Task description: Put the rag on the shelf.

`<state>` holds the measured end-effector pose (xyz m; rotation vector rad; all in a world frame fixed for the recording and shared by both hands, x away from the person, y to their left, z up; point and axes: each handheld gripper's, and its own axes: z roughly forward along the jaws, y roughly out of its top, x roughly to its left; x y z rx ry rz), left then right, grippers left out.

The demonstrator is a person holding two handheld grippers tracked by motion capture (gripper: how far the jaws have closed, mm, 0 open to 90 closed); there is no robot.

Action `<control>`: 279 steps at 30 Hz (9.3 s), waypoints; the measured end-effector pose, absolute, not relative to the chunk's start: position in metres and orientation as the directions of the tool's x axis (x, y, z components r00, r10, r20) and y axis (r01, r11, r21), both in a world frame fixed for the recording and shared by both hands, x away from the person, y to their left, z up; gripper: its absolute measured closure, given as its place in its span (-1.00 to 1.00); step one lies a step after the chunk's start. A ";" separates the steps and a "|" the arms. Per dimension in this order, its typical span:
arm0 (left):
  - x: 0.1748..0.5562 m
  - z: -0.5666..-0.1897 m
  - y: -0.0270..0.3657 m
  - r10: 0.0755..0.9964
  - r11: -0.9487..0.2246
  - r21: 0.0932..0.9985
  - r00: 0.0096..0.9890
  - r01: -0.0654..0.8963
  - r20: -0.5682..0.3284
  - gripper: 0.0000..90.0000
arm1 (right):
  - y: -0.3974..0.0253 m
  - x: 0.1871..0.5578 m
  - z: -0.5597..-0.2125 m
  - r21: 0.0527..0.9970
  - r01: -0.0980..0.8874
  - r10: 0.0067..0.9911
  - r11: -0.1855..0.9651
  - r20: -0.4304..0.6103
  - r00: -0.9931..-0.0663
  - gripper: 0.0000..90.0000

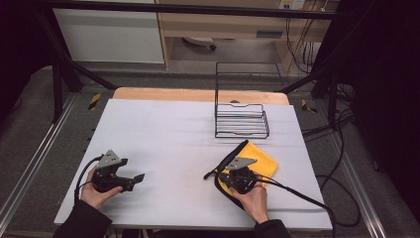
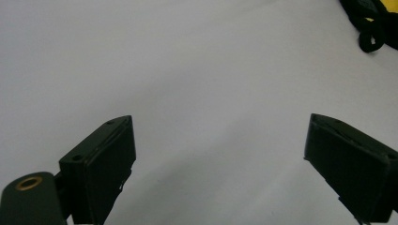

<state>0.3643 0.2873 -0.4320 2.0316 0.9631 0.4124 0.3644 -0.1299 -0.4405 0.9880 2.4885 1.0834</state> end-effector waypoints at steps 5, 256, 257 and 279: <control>0.365 -0.433 0.287 0.758 -0.360 0.795 0.650 0.488 -0.056 -0.80 | -0.128 0.368 -0.432 0.759 0.453 0.679 0.467 0.019 -0.734 0.93; 0.419 -0.412 0.089 0.643 -0.303 0.817 0.738 0.490 -0.204 0.74 | -0.206 0.390 -0.414 0.812 0.553 0.786 0.188 0.213 -0.580 0.84; 0.417 -0.410 0.090 0.642 -0.302 0.821 0.740 0.484 -0.199 0.74 | -0.206 0.389 -0.412 0.816 0.546 0.784 0.190 0.209 -0.584 0.84; 0.389 -0.368 0.103 0.635 -0.212 0.902 0.754 0.376 -0.165 0.74 | -0.201 0.368 -0.372 0.902 0.402 0.780 0.156 0.137 -0.610 0.86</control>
